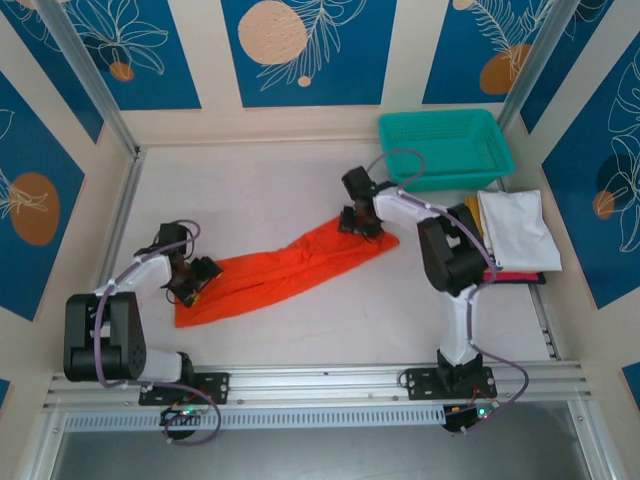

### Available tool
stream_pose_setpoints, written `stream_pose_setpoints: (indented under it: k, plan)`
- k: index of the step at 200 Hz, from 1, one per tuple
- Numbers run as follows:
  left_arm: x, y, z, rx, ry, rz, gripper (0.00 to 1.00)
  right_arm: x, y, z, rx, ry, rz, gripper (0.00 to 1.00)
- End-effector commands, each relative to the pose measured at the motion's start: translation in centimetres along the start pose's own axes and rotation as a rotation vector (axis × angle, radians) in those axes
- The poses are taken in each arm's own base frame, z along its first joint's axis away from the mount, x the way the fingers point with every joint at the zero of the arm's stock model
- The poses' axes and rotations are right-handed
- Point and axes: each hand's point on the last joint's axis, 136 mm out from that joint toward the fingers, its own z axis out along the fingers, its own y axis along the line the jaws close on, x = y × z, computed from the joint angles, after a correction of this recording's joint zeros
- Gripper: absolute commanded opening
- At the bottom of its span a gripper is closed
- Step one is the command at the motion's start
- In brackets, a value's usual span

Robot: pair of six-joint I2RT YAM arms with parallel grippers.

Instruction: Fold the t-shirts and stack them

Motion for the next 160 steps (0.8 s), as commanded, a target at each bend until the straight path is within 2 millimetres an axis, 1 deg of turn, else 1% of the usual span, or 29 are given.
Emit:
stream_pose_setpoints:
  k: [1,21,31,61,66,78,92,110,120,133,144,160]
  plan:
    - [3.9,2.9,1.0,-0.059,0.125,-0.069,0.77,-1.8,1.4,1.4,-0.022,0.062,-0.021,0.57]
    - [5.7,2.5,1.4,-0.023,0.165,-0.084,0.78,-4.0,3.3,2.5,-0.08,0.074,0.006,0.57]
    - [6.7,1.8,1.7,0.003,0.184,-0.069,0.8,-5.2,4.3,2.9,-0.123,0.071,0.023,0.58]
    - [9.1,0.5,2.0,0.0,0.217,-0.016,0.81,-8.5,6.3,4.5,-0.277,0.066,0.104,0.6]
    - [9.4,0.3,2.0,-0.001,0.221,-0.011,0.81,-9.2,6.8,4.4,-0.312,0.058,0.108,0.6]
    - [10.1,0.0,2.1,0.002,0.225,-0.003,0.81,-10.4,7.4,4.9,-0.368,0.045,0.108,0.61]
    - [10.8,-0.3,2.0,0.0,0.225,0.008,0.81,-11.8,8.0,4.7,-0.418,0.015,0.095,0.62]
    - [11.2,-0.7,1.5,0.002,0.213,0.024,0.81,-13.5,8.7,3.5,-0.476,-0.034,0.077,0.64]
    - [11.0,-0.7,1.0,-0.006,0.193,0.035,0.82,-14.3,9.1,2.2,-0.503,-0.064,0.058,0.65]
    - [9.9,-0.6,-0.1,-0.026,0.131,0.064,0.83,-15.1,9.6,0.4,-0.52,-0.104,0.023,0.66]
    - [8.6,-1.2,-1.2,-0.024,0.066,0.103,0.84,-15.6,10.0,-1.5,-0.531,-0.133,-0.008,0.66]
    - [6.9,-2.4,-2.8,-0.004,-0.014,0.165,0.89,-15.2,10.6,-3.7,-0.528,-0.16,-0.07,0.68]
